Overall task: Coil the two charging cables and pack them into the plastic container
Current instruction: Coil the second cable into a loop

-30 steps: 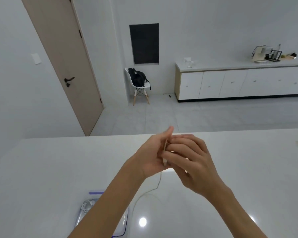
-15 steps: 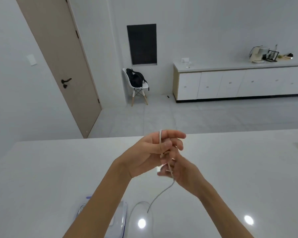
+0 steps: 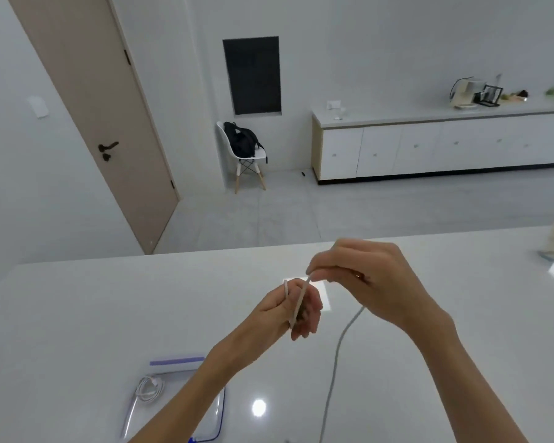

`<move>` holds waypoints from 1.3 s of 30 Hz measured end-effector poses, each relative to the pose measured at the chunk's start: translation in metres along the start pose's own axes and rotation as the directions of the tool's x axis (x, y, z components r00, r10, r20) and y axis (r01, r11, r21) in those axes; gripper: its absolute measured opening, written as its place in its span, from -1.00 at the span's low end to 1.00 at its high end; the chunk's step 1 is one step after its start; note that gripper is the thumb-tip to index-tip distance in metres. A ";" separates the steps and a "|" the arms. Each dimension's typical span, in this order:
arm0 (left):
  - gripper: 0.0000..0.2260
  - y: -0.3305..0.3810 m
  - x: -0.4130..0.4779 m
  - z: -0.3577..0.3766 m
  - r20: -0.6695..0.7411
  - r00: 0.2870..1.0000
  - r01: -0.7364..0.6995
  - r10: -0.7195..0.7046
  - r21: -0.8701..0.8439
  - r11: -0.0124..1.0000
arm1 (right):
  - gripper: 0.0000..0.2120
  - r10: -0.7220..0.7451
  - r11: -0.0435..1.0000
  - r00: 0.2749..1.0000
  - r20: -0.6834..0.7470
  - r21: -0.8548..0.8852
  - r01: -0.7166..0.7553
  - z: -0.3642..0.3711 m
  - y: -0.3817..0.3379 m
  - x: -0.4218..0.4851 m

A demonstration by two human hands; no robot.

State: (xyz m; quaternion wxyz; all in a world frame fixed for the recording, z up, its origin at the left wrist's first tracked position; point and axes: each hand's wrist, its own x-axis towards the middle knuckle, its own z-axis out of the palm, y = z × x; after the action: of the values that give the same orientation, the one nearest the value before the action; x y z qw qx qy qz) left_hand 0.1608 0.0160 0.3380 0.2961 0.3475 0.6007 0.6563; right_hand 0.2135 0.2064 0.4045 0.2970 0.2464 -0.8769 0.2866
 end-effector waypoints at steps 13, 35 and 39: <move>-0.76 0.068 0.010 -0.035 -0.230 0.973 -0.130 0.007 -0.525 0.841 | -0.65 0.592 0.408 0.699 0.402 0.599 -0.689 0.117 0.002 -0.043; -0.47 0.038 -0.002 0.002 0.075 0.997 0.052 -0.032 -0.284 0.957 | -0.70 0.518 0.529 0.807 0.284 0.635 -0.563 0.070 0.028 0.019; -0.72 0.046 0.001 -0.018 -0.005 1.000 -0.014 0.013 -0.305 0.952 | -0.66 0.574 0.312 0.688 0.444 0.659 -0.685 0.124 -0.007 -0.026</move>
State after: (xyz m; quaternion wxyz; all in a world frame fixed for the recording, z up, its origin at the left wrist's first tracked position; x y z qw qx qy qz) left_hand 0.1467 0.0014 0.3827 0.3407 0.3007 0.4902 0.7437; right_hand 0.1888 0.1283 0.3082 -0.0355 0.0057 -0.6972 0.7159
